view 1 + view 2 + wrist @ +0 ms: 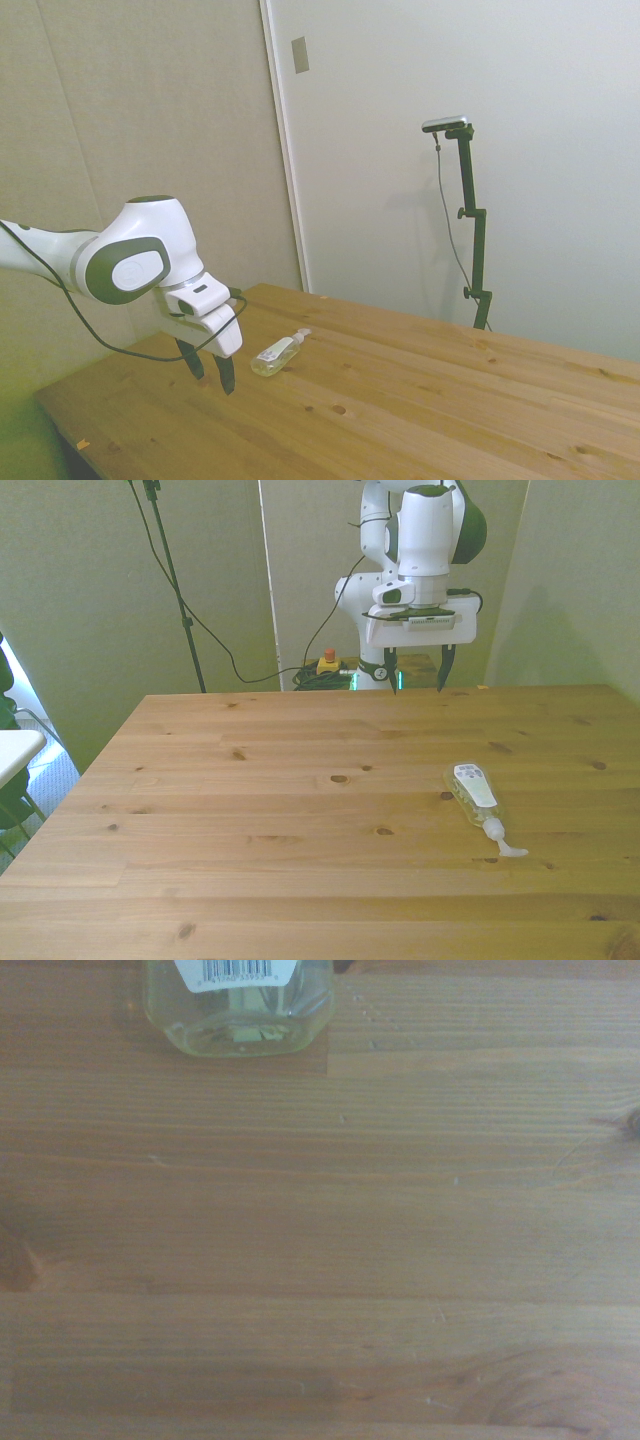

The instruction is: Stand the sanitizer

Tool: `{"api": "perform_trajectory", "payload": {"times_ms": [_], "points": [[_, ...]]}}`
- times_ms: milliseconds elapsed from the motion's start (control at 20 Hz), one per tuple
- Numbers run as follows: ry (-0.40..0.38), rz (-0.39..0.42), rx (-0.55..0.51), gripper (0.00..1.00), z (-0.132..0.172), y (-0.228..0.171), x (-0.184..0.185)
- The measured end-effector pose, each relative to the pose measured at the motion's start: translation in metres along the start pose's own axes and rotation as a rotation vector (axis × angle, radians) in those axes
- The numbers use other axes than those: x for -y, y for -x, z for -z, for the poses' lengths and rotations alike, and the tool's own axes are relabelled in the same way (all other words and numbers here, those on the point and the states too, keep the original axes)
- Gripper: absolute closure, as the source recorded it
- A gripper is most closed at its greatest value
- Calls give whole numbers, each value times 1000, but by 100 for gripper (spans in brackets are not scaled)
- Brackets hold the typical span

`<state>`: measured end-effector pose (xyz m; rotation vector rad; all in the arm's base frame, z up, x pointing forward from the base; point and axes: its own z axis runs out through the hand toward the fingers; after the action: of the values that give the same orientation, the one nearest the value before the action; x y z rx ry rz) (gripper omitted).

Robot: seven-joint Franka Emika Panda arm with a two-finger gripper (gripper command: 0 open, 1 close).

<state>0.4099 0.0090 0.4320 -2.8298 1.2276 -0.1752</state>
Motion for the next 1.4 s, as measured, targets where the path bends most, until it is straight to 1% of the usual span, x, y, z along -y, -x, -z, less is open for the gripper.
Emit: {"api": "perform_trajectory", "payload": {"times_ms": [200,350,550,800,950,1100,1250,1400], "points": [[3,-2,-3,0,-3,-1,3],[-10,-6,-33,0,1,-13,22],[-10,-21,-77,0,5,-34,73],[-20,-50,-122,0,0,-67,154],[-18,-57,-129,0,-13,-88,198],[-15,-59,-127,0,-33,-104,233],[2,-63,-126,0,-55,-115,255],[19,-71,-131,0,-76,-126,263]]}}
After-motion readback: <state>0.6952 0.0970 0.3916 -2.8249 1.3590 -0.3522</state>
